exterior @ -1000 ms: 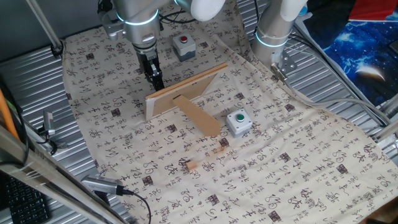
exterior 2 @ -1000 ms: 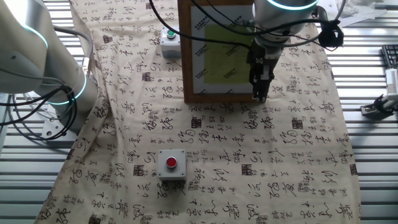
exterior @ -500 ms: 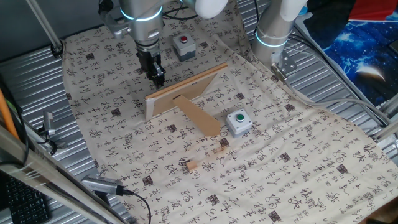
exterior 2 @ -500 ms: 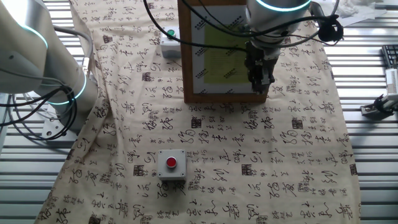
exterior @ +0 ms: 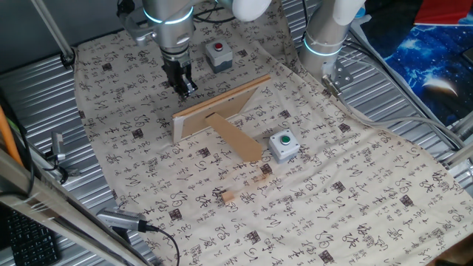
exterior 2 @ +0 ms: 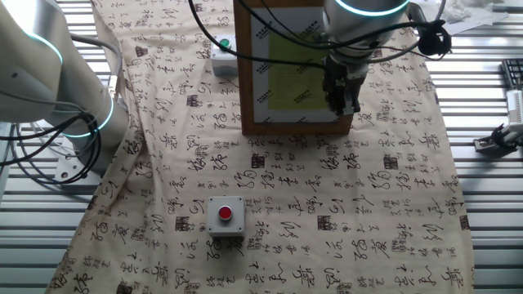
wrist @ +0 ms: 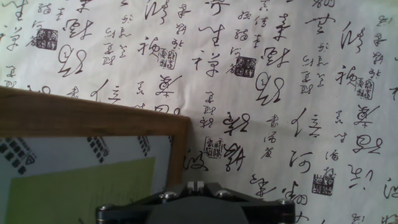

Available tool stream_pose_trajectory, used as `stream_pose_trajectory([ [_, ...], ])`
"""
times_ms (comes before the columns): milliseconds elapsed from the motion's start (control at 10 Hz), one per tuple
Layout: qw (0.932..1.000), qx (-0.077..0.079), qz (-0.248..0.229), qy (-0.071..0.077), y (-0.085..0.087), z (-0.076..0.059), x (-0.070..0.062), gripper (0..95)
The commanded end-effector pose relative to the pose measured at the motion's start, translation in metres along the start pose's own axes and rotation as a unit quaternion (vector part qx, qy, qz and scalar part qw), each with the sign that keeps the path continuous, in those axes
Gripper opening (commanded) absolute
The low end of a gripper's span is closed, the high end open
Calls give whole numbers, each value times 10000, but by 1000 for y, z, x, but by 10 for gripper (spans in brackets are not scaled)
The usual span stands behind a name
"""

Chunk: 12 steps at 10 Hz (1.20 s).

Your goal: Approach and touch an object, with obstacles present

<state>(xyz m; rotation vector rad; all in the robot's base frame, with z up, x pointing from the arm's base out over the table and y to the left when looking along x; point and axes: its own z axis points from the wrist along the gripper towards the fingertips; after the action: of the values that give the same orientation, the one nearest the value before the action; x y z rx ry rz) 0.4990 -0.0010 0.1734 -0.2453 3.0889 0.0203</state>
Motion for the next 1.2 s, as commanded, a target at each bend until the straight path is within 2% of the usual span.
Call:
stream_pose_trajectory([
  [100,10000,3,7,1,0,0,0,0],
  [400,10000,2,6,22,-4,3,3,0],
  [600,9999,-35,-113,-33,-23,14,19,0],
  [700,9998,-20,-179,-46,-37,20,33,0],
  [900,9997,-38,-253,-54,-57,23,47,0],
  [1000,9995,-41,-320,-50,-72,25,55,0],
  [1200,9991,-80,-402,-68,-90,29,64,0],
])
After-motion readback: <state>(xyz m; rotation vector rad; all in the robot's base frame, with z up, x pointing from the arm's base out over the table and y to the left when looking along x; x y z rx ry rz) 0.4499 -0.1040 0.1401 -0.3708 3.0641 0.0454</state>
